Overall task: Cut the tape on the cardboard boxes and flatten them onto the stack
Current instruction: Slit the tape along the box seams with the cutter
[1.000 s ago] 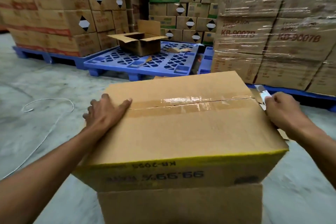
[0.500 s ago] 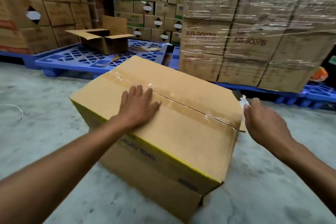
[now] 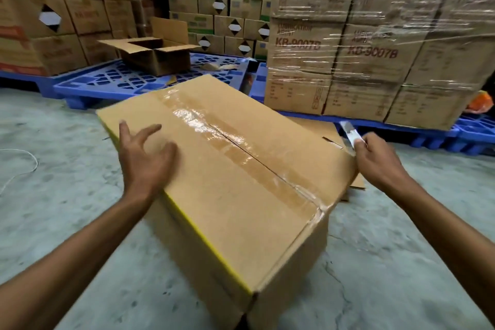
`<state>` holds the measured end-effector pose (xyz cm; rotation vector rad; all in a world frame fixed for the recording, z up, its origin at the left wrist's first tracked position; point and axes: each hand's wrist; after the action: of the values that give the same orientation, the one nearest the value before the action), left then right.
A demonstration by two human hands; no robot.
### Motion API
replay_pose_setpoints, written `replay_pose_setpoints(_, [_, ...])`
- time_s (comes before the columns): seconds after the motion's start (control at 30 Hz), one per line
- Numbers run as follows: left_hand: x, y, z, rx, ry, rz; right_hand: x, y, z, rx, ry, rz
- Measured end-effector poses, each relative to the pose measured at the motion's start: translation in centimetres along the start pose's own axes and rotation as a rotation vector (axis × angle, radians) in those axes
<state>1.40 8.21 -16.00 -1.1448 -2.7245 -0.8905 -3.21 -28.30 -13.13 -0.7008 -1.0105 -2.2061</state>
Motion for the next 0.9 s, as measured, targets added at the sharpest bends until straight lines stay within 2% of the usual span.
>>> replay_pose_setpoints(0.07, [-0.1, 2.4, -1.4, -0.075, -0.015, 0.046, 0.5, -2.1, -0.5, -0.025, -0.023, 0.106])
replay_pose_setpoints(0.17, [-2.0, 3.6, -3.3, -0.146, 0.057, 0.234, 0.2, -4.7, 0.7, -0.008, 0.023, 0.211])
replay_pose_setpoints(0.27, [-4.5, 2.7, -2.3, -0.265, 0.215, 0.383, -0.7, -6.1, 1.8, 0.022, 0.086, 0.130])
replay_pose_setpoints(0.33, [-5.2, 2.7, -1.7, -0.338, 0.337, 0.411, -1.4, -6.4, 2.2, 0.035, 0.085, 0.055])
replay_pose_setpoints(0.47, [-5.5, 1.8, -3.3, -0.431, 0.556, 0.483, -2.1, -5.7, 3.6, 0.117, 0.010, 0.014])
replay_pose_setpoints(0.6, [-7.2, -1.5, -4.8, -0.554, 0.602, 0.618, -2.4, -4.8, 4.8, 0.170, 0.038, 0.007])
replay_pose_setpoints(0.73, [-8.6, -1.1, -5.1, -0.533, 0.556, 0.575, -2.9, -4.1, 6.7, 0.207, 0.093, -0.001])
replay_pose_setpoints(0.9, [-9.4, 1.2, -3.4, -0.424, 0.599, 0.489, -5.4, -1.7, 9.1, 0.265, 0.056, 0.085])
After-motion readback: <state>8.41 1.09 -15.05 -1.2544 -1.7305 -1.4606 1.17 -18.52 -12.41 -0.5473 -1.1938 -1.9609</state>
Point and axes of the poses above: each hand's wrist, its own y-axis towards the middle knuckle, its own x-axis out of the back of the hand, z = x × y, and after that the axes turned 15 degrees about -z, right-handed
